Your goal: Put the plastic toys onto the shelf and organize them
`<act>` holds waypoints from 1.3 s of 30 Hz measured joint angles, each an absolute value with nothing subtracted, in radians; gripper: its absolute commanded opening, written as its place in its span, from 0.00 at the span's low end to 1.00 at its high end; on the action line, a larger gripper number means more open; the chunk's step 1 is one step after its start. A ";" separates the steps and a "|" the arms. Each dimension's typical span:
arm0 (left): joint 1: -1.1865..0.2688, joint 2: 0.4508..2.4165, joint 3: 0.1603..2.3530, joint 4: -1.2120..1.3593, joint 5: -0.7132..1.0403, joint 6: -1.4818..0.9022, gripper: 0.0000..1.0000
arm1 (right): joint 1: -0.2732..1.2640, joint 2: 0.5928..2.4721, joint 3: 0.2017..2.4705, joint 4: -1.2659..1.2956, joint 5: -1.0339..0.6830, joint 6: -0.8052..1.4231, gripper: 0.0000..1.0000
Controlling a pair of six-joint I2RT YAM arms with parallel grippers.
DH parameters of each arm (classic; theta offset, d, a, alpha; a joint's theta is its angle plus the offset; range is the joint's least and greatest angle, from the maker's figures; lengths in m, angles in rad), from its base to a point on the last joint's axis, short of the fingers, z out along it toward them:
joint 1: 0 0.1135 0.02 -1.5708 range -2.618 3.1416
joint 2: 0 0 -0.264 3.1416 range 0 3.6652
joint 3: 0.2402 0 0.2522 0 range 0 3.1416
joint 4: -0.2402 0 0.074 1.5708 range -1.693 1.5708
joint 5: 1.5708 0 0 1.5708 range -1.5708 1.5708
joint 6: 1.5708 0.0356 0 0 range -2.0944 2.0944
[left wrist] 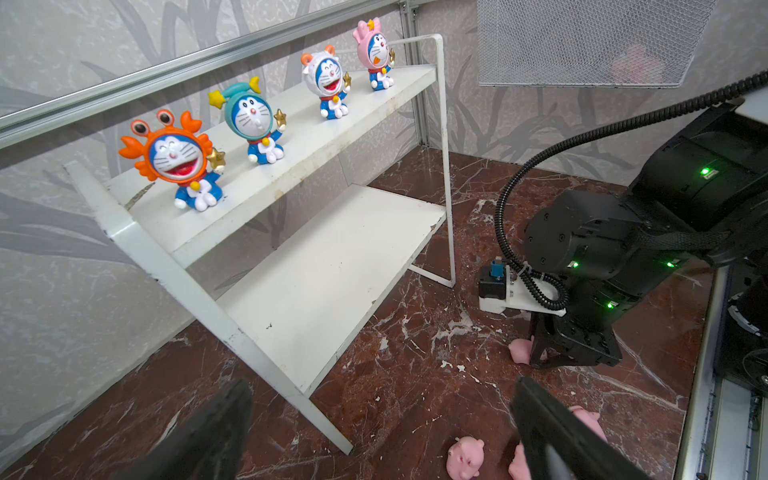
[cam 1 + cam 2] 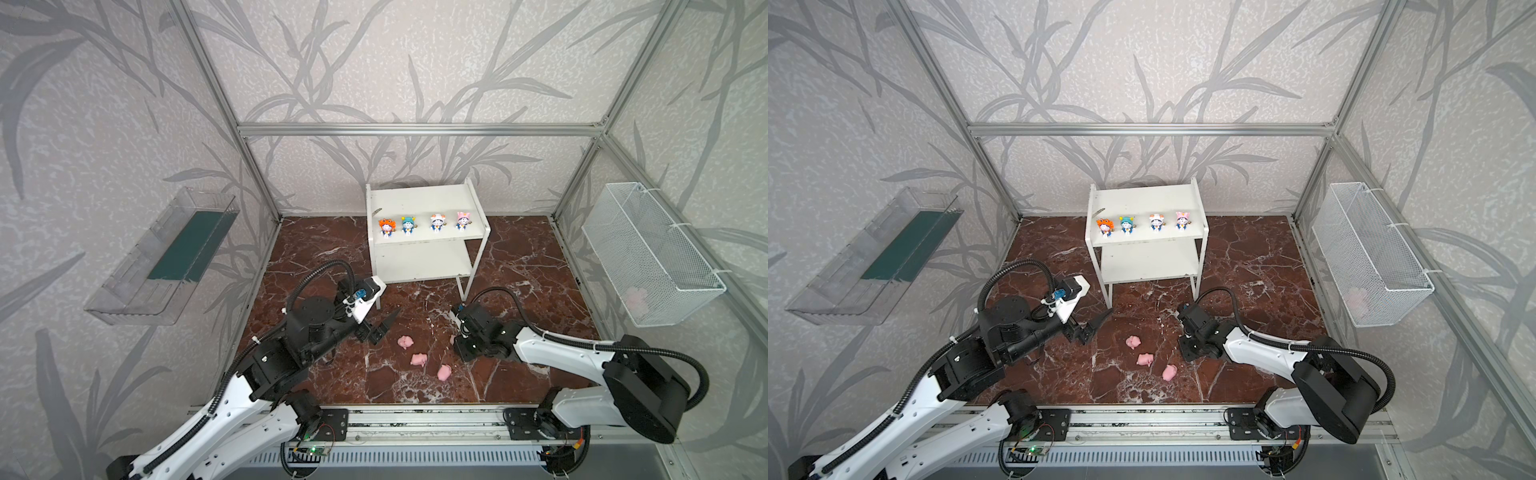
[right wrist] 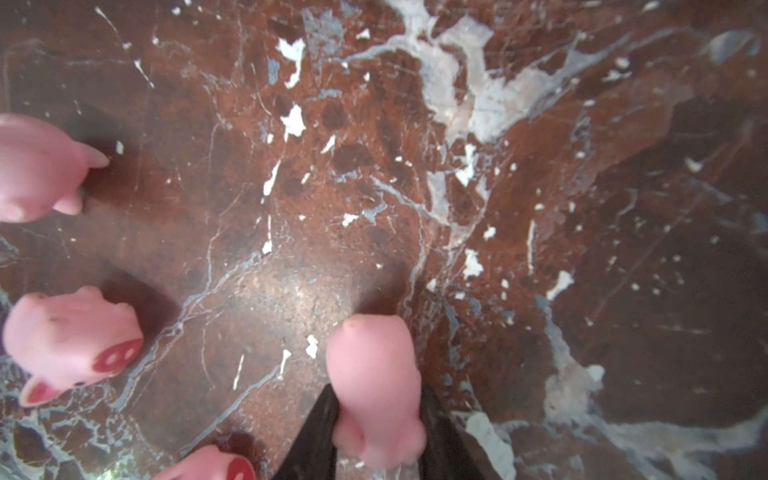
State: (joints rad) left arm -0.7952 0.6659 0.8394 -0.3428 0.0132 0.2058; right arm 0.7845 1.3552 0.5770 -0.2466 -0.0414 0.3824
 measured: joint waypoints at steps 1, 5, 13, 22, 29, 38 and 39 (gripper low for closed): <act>-0.795 0.667 0.839 -0.343 0.014 0.206 0.99 | 0.789 1.354 0.577 -0.242 -0.040 0.380 0.24; -0.791 0.669 0.834 -0.344 0.013 0.206 0.99 | 0.817 1.335 0.587 -0.237 -0.035 0.371 0.24; -0.790 0.647 0.832 -0.354 -0.007 0.206 0.99 | 0.852 1.239 0.704 -0.243 -0.035 0.392 0.24; -0.790 0.570 0.794 -0.397 -0.052 0.197 0.99 | 0.865 1.308 0.879 -0.142 -0.035 0.419 0.24; -0.790 0.574 0.782 -0.402 -0.060 0.190 0.99 | 0.905 1.403 0.940 -0.090 -0.045 0.422 0.23; -0.790 0.595 0.779 -0.427 -0.052 0.184 0.99 | 0.934 1.425 0.942 -0.098 -0.041 0.418 0.23; -0.790 0.599 0.779 -0.429 -0.050 0.184 0.99 | 0.934 1.425 0.939 -0.113 -0.031 0.418 0.23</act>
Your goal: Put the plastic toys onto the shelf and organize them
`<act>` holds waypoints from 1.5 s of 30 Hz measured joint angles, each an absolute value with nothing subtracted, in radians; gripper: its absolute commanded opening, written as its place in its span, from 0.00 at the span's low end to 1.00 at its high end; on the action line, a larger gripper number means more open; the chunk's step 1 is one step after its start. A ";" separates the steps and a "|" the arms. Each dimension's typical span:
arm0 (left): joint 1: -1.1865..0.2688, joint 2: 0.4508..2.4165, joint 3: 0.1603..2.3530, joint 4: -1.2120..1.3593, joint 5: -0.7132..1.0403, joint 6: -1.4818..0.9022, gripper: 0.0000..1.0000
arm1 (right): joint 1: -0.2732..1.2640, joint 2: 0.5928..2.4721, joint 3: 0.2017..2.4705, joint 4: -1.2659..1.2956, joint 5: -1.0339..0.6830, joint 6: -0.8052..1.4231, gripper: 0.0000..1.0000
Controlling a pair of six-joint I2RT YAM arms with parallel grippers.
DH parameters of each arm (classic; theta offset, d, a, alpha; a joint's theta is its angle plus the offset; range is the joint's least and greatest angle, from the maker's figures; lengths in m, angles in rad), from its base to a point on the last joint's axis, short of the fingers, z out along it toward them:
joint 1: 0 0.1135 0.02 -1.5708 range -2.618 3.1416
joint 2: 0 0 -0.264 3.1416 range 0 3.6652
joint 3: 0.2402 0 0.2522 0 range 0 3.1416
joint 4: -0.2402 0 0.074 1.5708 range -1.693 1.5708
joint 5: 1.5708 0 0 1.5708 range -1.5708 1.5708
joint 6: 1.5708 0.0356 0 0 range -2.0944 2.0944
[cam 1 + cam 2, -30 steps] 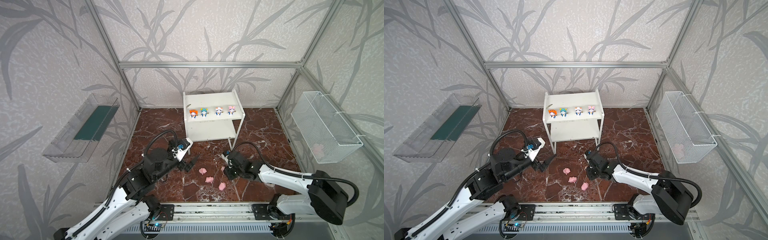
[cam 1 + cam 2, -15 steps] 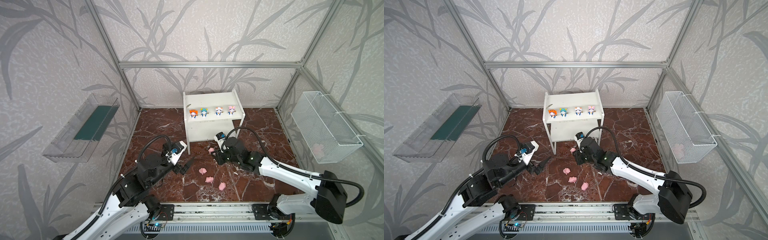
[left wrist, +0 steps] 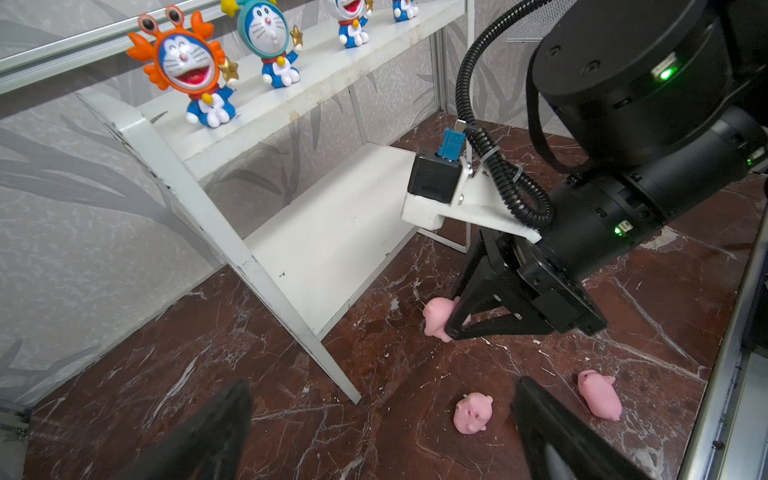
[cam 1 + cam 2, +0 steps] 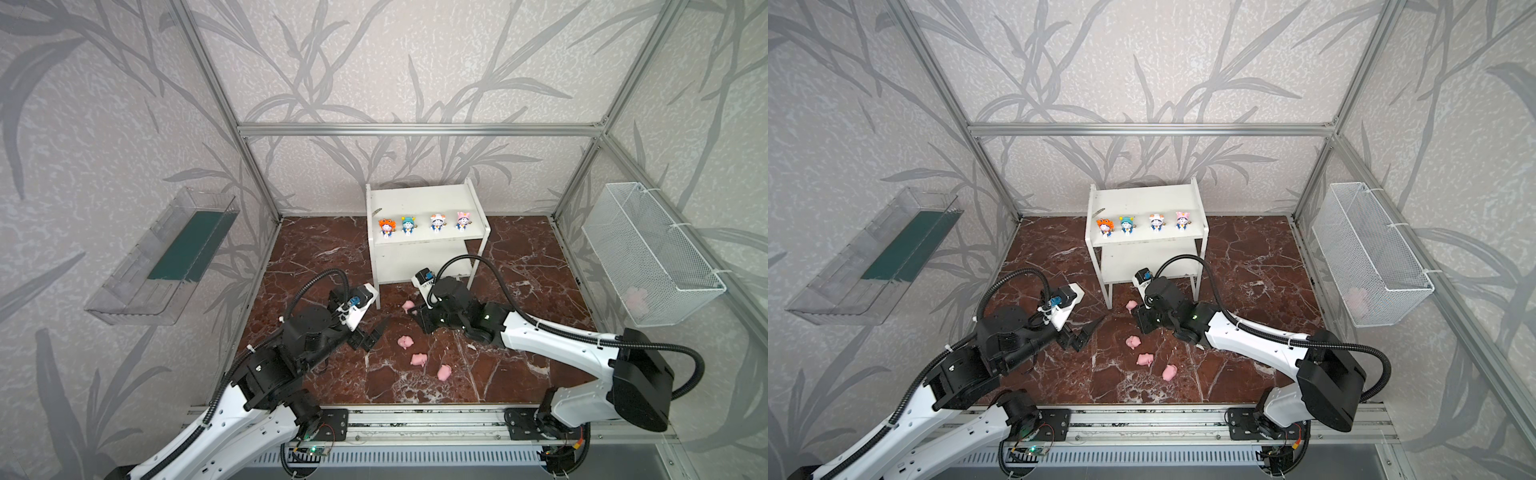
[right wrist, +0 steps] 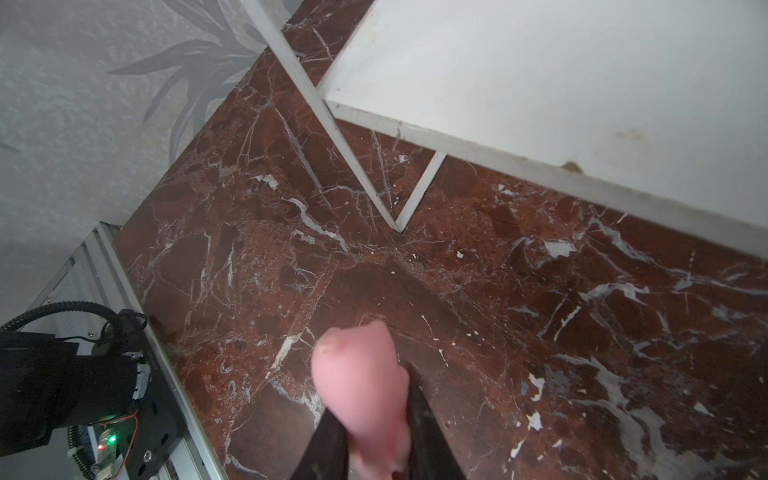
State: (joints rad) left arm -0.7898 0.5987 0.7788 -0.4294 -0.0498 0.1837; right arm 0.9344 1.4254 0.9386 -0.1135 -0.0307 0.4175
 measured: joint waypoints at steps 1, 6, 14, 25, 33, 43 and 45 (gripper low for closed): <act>-0.790 0.603 0.779 -0.432 -0.047 0.183 0.99 | 0.934 1.424 0.930 -0.126 -0.019 0.418 0.23; -0.790 0.617 0.779 -0.435 -0.033 0.182 0.99 | 0.935 1.412 0.809 -0.212 0.047 0.435 0.23; -0.789 0.635 0.779 -0.435 -0.020 0.180 0.99 | 0.935 1.428 0.675 -0.293 0.137 0.481 0.27; -0.784 0.673 0.779 -0.434 0.010 0.176 0.99 | 0.934 1.398 0.530 -0.089 0.185 0.416 0.68; -0.780 0.688 0.779 -0.434 0.026 0.165 0.99 | 0.932 1.332 0.321 0.269 0.225 0.380 0.66; -0.775 0.689 0.779 -0.433 0.028 0.164 0.99 | 0.928 1.424 0.245 0.570 0.247 0.346 0.53; -0.774 0.689 0.779 -0.434 0.028 0.164 0.99 | 0.928 1.428 0.245 0.580 0.247 0.343 0.51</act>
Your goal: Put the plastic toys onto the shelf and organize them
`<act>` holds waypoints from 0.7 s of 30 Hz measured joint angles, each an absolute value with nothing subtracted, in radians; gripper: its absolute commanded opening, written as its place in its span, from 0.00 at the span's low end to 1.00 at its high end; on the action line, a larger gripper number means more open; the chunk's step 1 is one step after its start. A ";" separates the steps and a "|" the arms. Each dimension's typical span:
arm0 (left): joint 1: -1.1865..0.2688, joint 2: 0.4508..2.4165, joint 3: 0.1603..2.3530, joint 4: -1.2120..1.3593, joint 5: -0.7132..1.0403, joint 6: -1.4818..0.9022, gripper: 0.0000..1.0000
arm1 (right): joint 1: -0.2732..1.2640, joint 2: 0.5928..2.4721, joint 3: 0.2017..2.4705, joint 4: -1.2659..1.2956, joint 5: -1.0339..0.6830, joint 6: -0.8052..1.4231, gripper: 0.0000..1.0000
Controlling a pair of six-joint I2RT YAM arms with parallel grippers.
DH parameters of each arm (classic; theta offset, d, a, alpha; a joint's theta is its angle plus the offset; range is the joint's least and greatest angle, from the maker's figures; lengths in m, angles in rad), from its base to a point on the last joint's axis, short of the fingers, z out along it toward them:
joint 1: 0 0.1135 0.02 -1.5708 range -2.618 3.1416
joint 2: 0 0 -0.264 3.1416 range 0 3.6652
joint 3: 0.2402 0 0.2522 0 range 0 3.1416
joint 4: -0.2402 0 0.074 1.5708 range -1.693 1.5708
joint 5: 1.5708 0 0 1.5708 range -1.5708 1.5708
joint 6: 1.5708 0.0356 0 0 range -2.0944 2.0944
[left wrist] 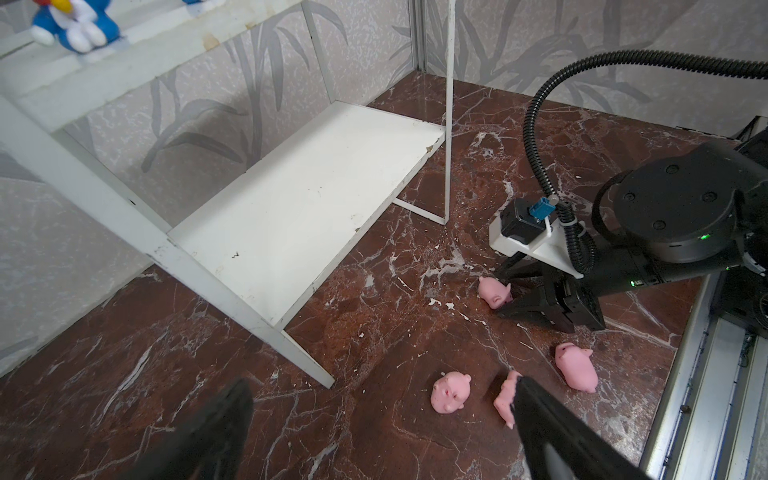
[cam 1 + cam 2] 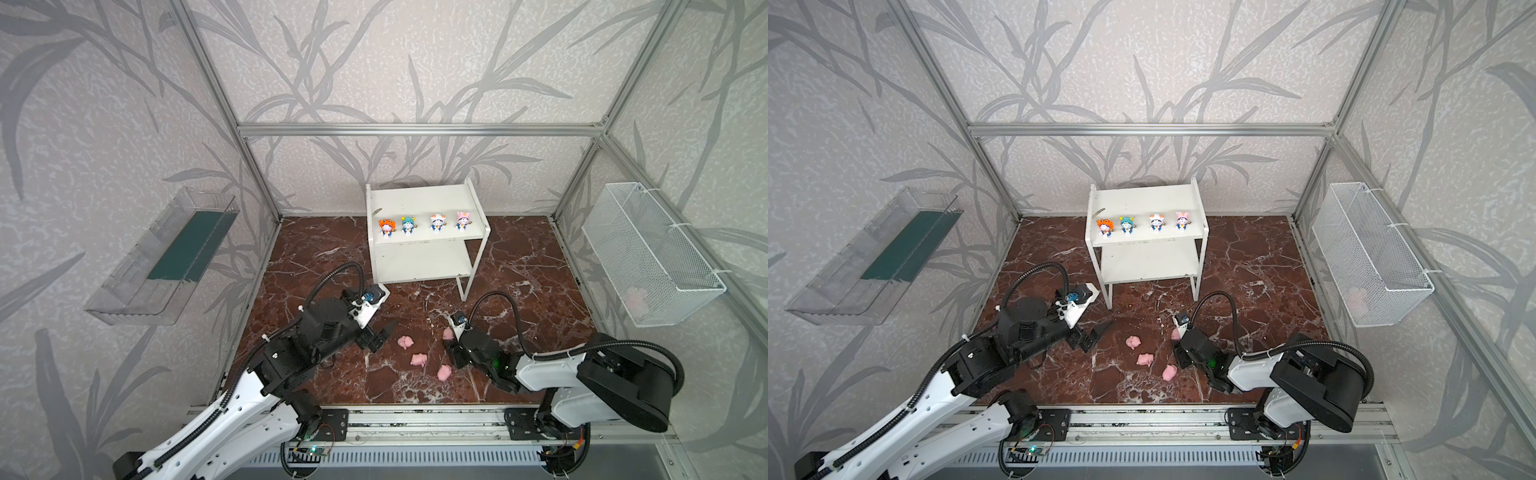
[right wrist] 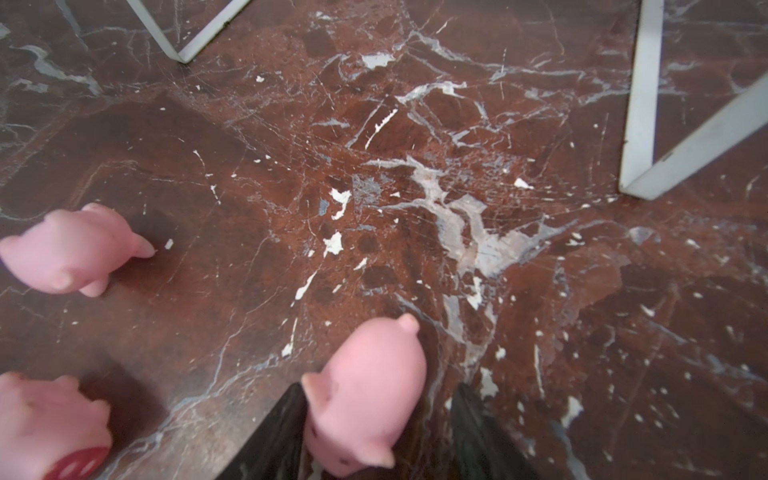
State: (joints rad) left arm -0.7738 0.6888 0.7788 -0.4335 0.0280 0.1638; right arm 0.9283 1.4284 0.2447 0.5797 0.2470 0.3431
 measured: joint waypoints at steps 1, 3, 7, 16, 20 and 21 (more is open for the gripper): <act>-0.773 0.689 0.779 -0.434 0.028 0.164 0.99 | 0.928 1.428 0.245 0.580 0.247 0.343 0.50; -0.772 0.689 0.779 -0.434 0.029 0.164 0.99 | 0.928 1.428 0.244 0.579 0.252 0.345 0.48; -0.769 0.688 0.779 -0.434 0.031 0.164 0.99 | 0.928 1.417 0.230 0.581 0.265 0.347 0.43; -0.769 0.678 0.779 -0.434 0.044 0.163 0.99 | 0.928 1.399 0.221 0.573 0.274 0.332 0.33; -0.769 0.675 0.779 -0.434 0.049 0.163 0.99 | 0.927 1.398 0.220 0.570 0.275 0.323 0.33; -0.769 0.675 0.779 -0.434 0.050 0.163 0.99 | 0.928 1.397 0.220 0.570 0.275 0.320 0.33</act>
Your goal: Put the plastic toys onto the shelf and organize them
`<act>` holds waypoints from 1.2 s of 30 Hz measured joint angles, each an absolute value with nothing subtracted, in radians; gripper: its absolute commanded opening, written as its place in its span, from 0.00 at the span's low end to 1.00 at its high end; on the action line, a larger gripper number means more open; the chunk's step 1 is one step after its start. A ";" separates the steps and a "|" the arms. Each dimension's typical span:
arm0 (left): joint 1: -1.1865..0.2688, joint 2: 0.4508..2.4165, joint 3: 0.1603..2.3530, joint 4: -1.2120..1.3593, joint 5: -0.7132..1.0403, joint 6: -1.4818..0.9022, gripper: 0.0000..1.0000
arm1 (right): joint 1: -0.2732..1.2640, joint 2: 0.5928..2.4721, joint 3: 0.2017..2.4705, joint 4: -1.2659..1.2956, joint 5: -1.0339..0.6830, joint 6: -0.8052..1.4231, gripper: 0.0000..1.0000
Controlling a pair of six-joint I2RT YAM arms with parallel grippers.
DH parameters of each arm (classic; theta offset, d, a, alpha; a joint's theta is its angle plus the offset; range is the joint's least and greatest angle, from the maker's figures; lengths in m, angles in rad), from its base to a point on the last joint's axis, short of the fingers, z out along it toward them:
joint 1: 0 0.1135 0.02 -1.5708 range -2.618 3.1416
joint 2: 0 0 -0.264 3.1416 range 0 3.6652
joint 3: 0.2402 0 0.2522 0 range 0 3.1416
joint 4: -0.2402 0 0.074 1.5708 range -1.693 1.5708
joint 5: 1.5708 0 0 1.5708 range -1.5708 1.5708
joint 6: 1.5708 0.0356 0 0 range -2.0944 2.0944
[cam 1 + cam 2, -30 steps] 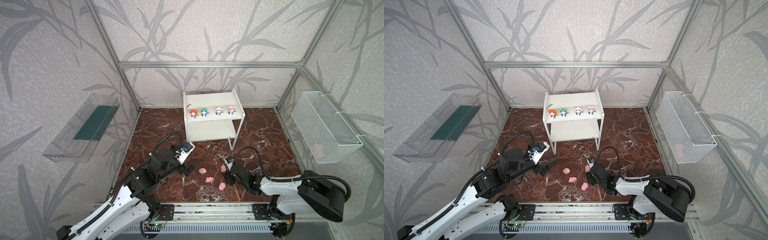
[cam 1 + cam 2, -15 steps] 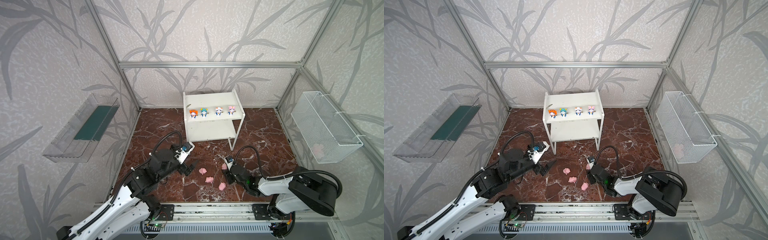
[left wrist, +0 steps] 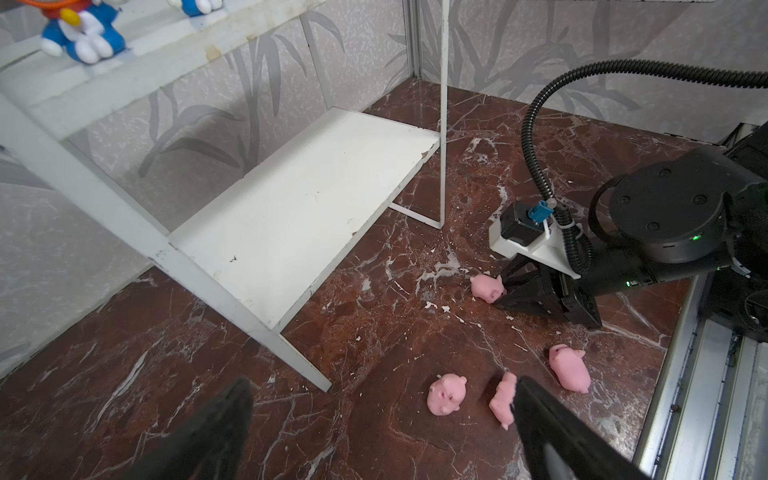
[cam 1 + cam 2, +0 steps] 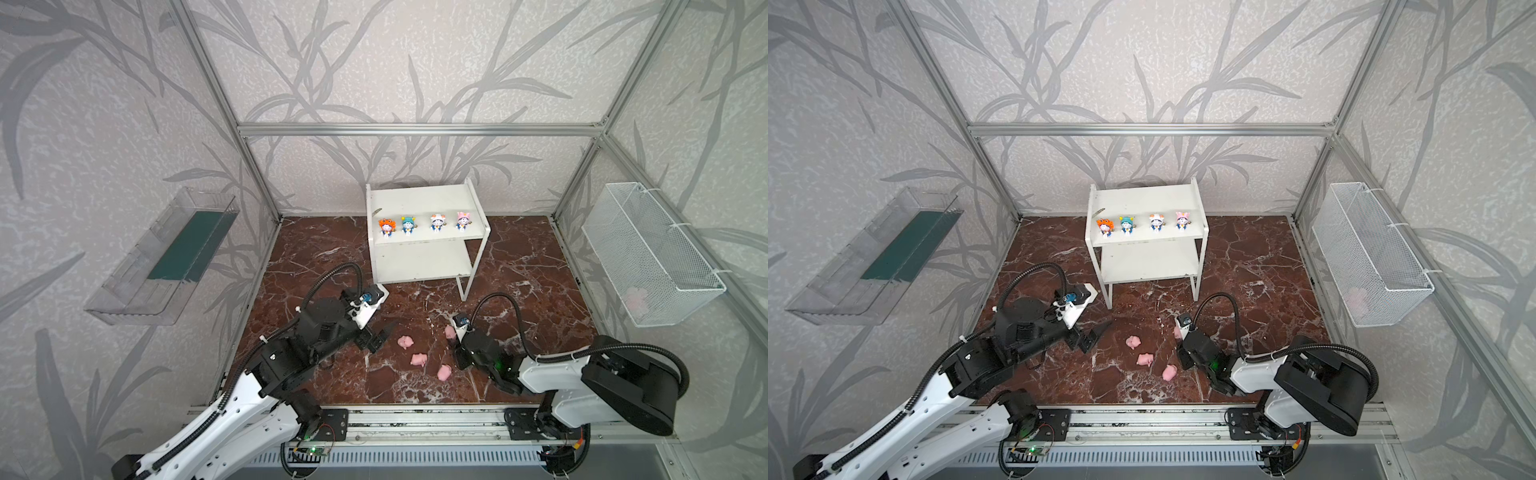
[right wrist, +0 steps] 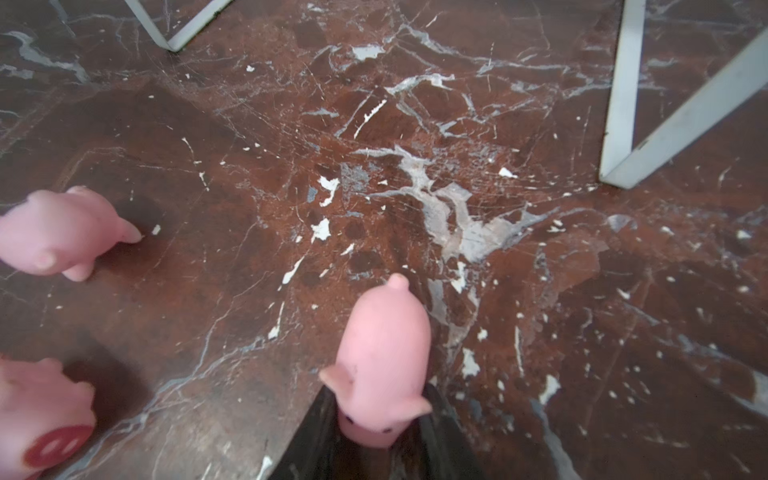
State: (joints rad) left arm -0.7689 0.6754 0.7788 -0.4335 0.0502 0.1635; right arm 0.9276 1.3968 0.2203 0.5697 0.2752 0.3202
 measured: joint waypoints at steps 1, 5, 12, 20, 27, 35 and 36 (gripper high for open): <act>-0.769 0.675 0.779 -0.434 0.051 0.163 0.99 | 0.927 1.395 0.220 0.567 0.274 0.317 0.33; -0.768 0.675 0.779 -0.434 0.052 0.163 0.99 | 0.928 1.357 0.221 0.522 0.258 0.297 0.32; -0.768 0.675 0.779 -0.434 0.054 0.163 0.99 | 0.928 1.215 0.267 0.435 0.237 0.259 0.31; -0.764 0.665 0.779 -0.435 0.046 0.164 0.99 | 0.928 1.247 0.490 0.417 0.205 0.207 0.31; -0.764 0.633 0.775 -0.446 0.006 0.165 0.99 | 0.928 1.377 0.700 0.414 0.181 0.163 0.31; -0.764 0.594 0.772 -0.464 -0.091 0.158 0.99 | 0.928 1.540 0.843 0.468 0.158 0.144 0.31; -0.764 0.594 0.772 -0.469 -0.107 0.157 0.99 | 0.928 1.560 0.856 0.474 0.157 0.144 0.31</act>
